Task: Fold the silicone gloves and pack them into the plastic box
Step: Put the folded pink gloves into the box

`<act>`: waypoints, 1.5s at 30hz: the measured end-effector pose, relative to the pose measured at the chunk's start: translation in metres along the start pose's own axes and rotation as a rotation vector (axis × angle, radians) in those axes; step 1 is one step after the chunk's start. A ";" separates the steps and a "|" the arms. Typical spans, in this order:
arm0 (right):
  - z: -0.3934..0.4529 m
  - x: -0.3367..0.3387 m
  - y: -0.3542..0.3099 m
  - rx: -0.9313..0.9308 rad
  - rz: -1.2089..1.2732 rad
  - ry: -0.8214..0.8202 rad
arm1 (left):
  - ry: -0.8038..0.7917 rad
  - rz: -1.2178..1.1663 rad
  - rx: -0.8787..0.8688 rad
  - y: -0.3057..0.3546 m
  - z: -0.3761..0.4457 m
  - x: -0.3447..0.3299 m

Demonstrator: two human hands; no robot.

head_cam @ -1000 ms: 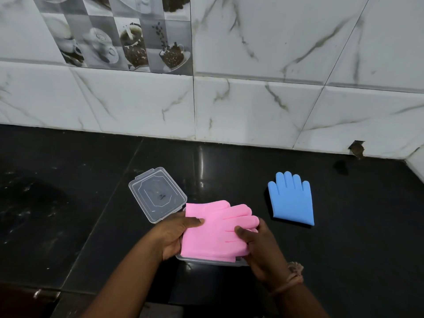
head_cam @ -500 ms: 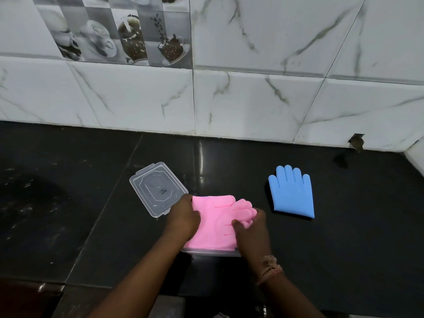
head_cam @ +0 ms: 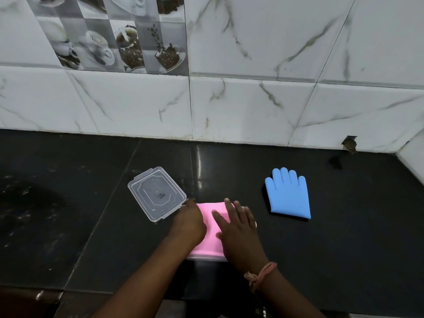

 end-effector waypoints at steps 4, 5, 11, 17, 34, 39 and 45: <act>0.001 -0.008 -0.001 0.055 0.041 -0.012 | 0.167 0.252 -0.047 0.001 -0.011 -0.002; 0.002 -0.010 -0.002 0.058 0.066 -0.019 | 0.225 0.316 -0.062 0.002 -0.015 0.000; 0.006 -0.009 -0.005 0.036 0.053 0.013 | 0.278 0.503 -0.236 0.009 -0.034 -0.001; 0.011 -0.005 -0.009 0.065 0.044 0.029 | 0.109 0.578 -0.334 -0.002 -0.029 -0.019; 0.041 -0.020 -0.022 0.289 0.073 -0.189 | 0.023 0.536 -0.220 -0.008 -0.007 -0.039; 0.037 0.003 -0.033 0.371 -0.088 -0.103 | 0.055 0.524 -0.193 -0.011 -0.004 -0.036; 0.024 0.004 -0.030 0.227 -0.230 -0.183 | 0.207 0.758 -0.220 -0.018 -0.005 -0.029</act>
Point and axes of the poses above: each hand's wrist, its own z-axis towards the middle knuckle, its own x-axis out of the back of the hand, y = z × x, the point moved 7 cm from there along z, towards the middle knuckle, and after that the axes turned 11 degrees about x, right-handed, at the moved point
